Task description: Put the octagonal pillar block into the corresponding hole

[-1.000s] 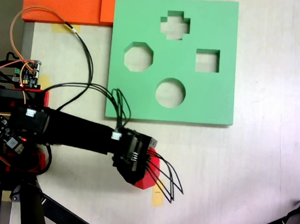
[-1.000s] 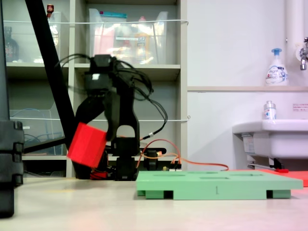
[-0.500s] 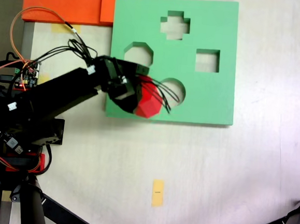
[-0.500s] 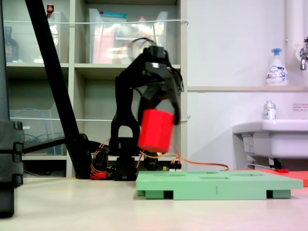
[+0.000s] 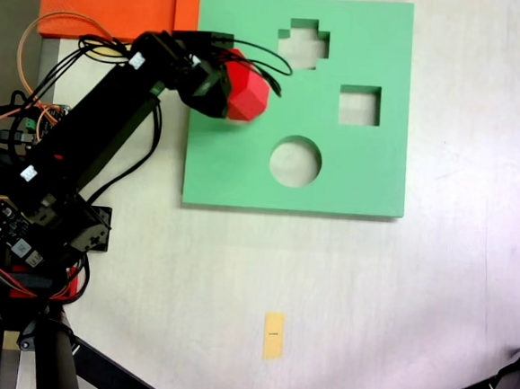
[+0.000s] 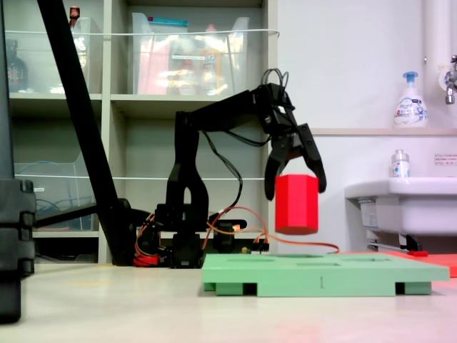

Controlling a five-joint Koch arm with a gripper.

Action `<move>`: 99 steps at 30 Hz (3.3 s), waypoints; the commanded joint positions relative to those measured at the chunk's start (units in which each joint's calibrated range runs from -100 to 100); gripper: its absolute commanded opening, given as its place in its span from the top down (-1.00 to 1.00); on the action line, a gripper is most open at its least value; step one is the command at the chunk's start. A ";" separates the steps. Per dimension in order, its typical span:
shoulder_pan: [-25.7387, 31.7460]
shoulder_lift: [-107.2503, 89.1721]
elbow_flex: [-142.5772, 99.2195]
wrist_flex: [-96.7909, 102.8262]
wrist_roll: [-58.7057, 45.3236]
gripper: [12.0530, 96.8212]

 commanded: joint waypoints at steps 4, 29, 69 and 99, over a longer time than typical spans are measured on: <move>0.49 0.94 3.78 4.20 -0.29 0.29; 2.44 8.90 2.08 4.01 -1.86 0.27; 0.98 20.07 1.98 4.20 -2.20 0.09; 0.68 0.38 3.18 4.49 -8.40 -0.97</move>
